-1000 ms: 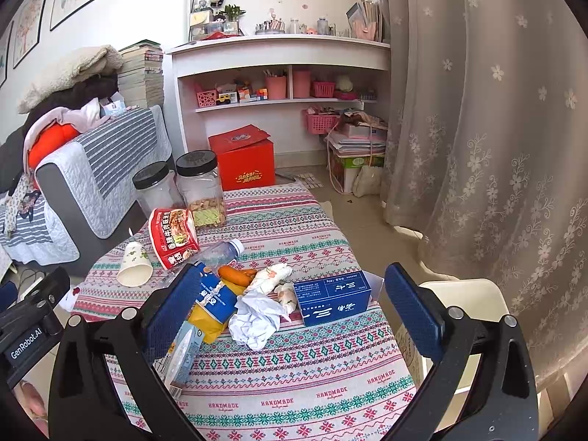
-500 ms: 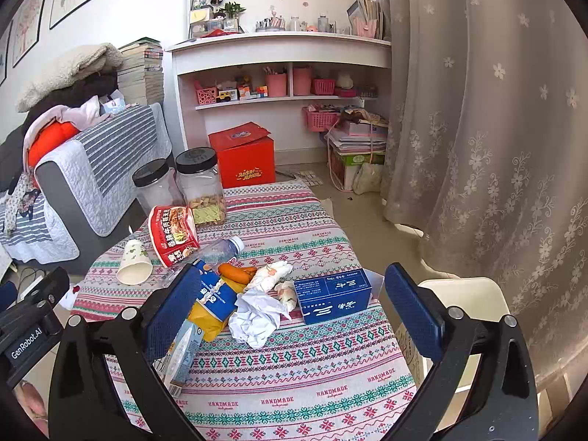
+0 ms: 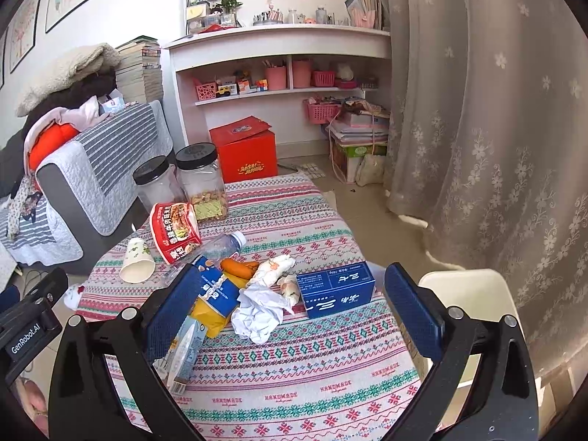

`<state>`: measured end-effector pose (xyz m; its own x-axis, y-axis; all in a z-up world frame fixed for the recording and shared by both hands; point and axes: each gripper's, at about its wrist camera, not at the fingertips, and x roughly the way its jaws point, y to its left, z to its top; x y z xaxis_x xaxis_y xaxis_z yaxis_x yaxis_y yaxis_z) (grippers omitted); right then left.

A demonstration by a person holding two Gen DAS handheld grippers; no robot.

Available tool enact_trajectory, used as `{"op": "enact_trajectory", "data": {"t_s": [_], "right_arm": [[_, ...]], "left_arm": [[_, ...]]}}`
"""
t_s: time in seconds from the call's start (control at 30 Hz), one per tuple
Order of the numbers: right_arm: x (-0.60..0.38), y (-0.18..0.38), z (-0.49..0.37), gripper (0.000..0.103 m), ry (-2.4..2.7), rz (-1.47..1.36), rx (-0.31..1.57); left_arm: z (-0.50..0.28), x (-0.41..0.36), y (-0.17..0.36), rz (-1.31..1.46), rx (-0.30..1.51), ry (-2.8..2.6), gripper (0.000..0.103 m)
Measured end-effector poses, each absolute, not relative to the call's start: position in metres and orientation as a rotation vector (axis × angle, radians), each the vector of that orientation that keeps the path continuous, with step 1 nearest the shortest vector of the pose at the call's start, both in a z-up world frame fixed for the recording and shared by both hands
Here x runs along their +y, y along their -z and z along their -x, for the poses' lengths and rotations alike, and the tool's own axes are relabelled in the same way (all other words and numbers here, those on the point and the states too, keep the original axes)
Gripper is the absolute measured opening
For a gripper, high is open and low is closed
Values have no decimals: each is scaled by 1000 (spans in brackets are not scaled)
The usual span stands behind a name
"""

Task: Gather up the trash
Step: 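Grasp the white paper cup with the left gripper and lift it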

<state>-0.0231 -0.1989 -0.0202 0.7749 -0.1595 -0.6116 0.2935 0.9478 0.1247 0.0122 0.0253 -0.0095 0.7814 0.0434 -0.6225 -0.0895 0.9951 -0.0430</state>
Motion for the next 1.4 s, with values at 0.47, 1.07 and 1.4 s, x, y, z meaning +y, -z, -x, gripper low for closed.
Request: {"op": "enact_trajectory", "data": {"t_s": [0.47,1.07,1.4], "right_arm": [[-272,51,11,96,42,-773,886],[-282,75,-8,96,-27,-856,1058],[-265,67,-21,96,56,-709,1010]], "left_arm": [[-147,96,93,335,1053,-56,96],[-334,89,193,292,1397,-58,73],[-204,99,73,338,1125,69,60]]}}
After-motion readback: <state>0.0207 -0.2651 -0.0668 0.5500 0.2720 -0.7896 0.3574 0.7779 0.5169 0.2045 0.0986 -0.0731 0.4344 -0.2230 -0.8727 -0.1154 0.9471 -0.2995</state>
